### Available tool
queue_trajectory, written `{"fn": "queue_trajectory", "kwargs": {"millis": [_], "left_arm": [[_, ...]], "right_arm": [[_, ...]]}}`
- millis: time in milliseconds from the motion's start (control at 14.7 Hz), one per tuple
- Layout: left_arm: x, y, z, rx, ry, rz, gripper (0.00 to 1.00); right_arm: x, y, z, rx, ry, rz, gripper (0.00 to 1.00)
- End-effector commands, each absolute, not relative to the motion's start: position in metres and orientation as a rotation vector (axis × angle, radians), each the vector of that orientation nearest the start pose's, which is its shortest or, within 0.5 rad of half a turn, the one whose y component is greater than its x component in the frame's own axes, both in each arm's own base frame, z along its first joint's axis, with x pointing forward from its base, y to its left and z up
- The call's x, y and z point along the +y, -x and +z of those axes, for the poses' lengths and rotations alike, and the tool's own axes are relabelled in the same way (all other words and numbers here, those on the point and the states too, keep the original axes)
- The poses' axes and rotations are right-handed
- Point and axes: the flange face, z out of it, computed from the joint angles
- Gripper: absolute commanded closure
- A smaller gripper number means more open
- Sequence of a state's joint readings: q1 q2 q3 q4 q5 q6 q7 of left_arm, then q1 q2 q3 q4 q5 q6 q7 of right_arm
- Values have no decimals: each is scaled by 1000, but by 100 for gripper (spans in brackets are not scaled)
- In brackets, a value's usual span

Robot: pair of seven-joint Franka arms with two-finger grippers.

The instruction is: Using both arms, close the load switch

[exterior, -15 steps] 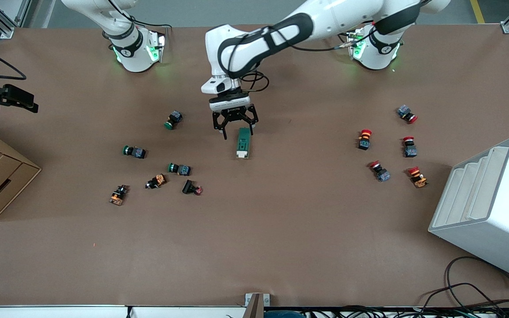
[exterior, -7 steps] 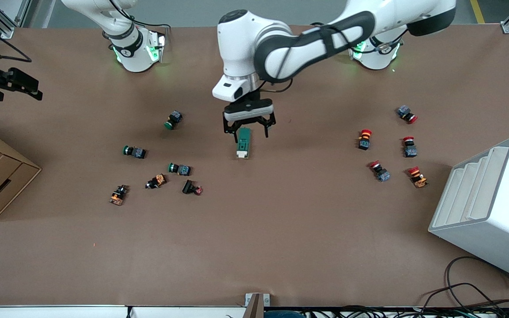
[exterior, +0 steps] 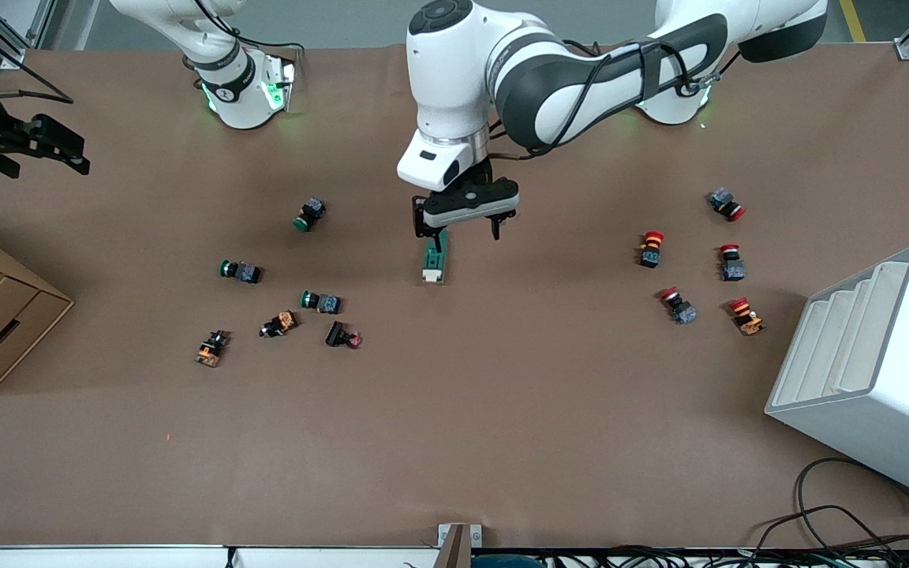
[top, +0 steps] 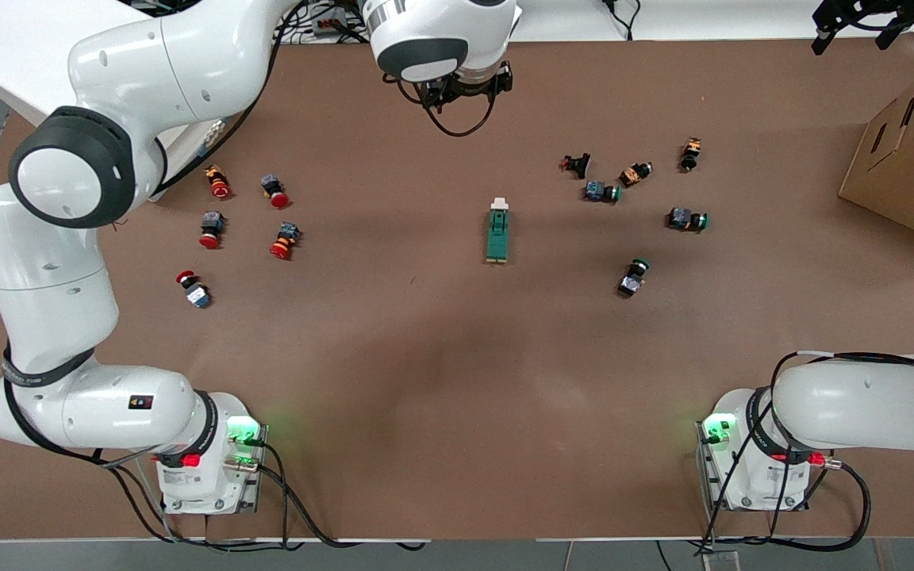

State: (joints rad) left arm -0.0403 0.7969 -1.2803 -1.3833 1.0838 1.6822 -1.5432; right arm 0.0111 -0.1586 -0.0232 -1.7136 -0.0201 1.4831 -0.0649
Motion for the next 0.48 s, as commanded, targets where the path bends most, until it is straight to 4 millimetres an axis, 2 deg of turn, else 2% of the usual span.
{"fn": "queue_trajectory", "kwargs": {"millis": [0, 136, 204, 409], "left_arm": [[-519, -469, 484, -396, 3076, -451, 0], [-510, -478, 490, -431, 3089, -422, 0], [-509, -483, 502, -450, 3108, -416, 0], [-502, -490, 512, -484, 3105, -415, 0]], "right_arm": [[-14, -471, 650, -71, 3151, 93, 0], [-20, -460, 659, -54, 3148, 95, 0], [-21, -461, 658, -51, 3152, 93, 0], [-16, -462, 657, -66, 3153, 88, 0]]}}
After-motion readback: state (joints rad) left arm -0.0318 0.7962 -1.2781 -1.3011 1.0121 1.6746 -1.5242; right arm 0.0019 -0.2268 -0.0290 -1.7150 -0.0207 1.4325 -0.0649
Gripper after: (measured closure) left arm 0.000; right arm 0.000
